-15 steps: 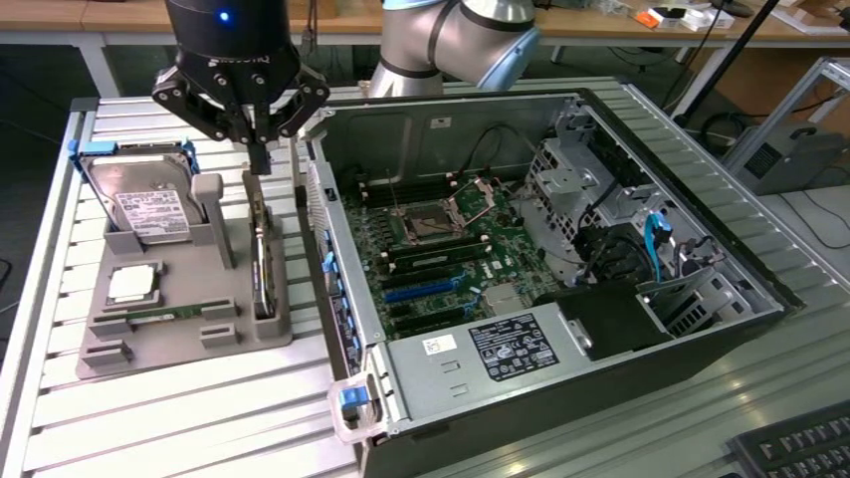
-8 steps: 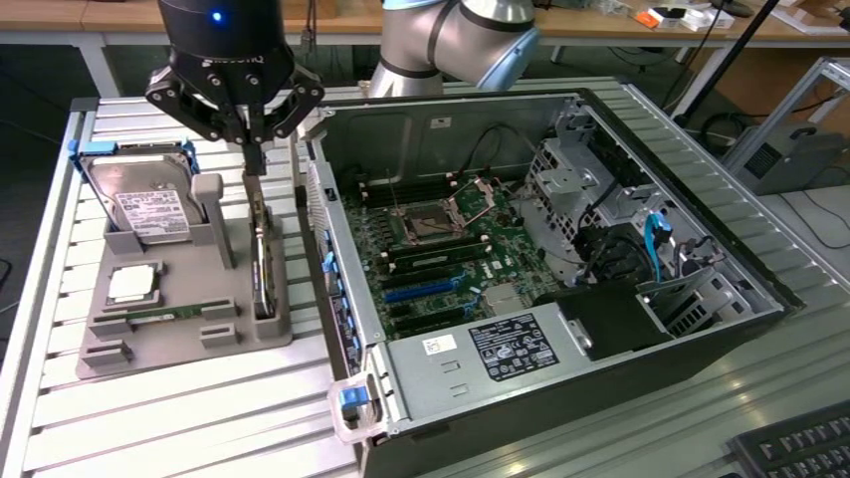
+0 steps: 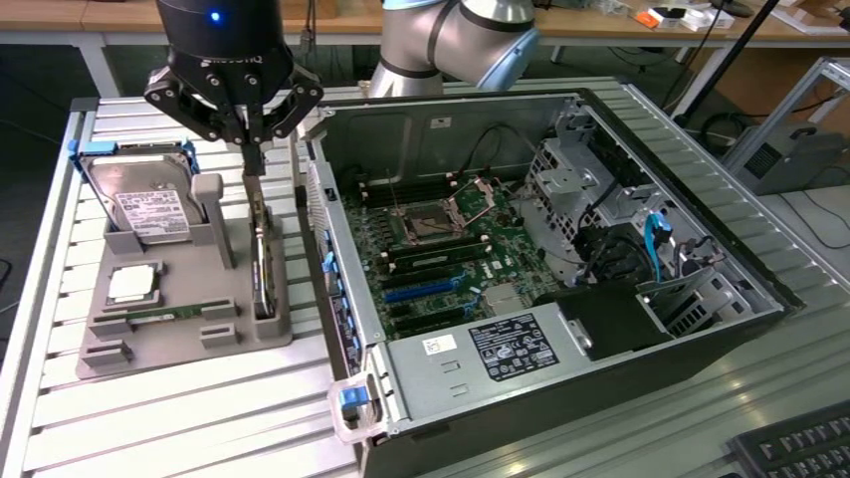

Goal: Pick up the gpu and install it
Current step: 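Pick up the gpu and move the gpu toward the slot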

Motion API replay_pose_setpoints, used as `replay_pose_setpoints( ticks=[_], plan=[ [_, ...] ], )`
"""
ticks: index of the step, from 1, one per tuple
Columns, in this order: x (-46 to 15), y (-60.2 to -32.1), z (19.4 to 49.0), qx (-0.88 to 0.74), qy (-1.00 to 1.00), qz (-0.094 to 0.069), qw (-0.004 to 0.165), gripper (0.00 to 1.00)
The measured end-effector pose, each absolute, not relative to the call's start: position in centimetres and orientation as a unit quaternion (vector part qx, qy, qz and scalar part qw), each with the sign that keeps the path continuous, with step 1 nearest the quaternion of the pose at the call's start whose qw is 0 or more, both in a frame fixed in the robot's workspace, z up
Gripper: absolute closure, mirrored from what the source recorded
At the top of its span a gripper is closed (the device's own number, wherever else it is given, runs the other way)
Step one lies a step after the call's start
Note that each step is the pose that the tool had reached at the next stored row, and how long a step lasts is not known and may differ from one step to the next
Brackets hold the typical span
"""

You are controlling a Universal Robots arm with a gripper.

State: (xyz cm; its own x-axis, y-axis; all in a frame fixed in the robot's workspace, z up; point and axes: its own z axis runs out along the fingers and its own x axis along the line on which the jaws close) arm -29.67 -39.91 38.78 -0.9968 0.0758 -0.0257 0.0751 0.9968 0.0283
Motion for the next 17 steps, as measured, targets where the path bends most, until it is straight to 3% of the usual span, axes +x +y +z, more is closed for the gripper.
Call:
replay_pose_setpoints(
  ticks=[8,13,17],
  plan=[
    [-29.67,-39.91,38.78,0.038,0.999,0.014,0.013,0.89],
    [-29.67,-39.91,38.78,0.038,0.999,0.014,0.013,0.52],
    [-29.67,-39.91,38.78,0.038,0.999,0.014,0.013,0.52]
  ],
)
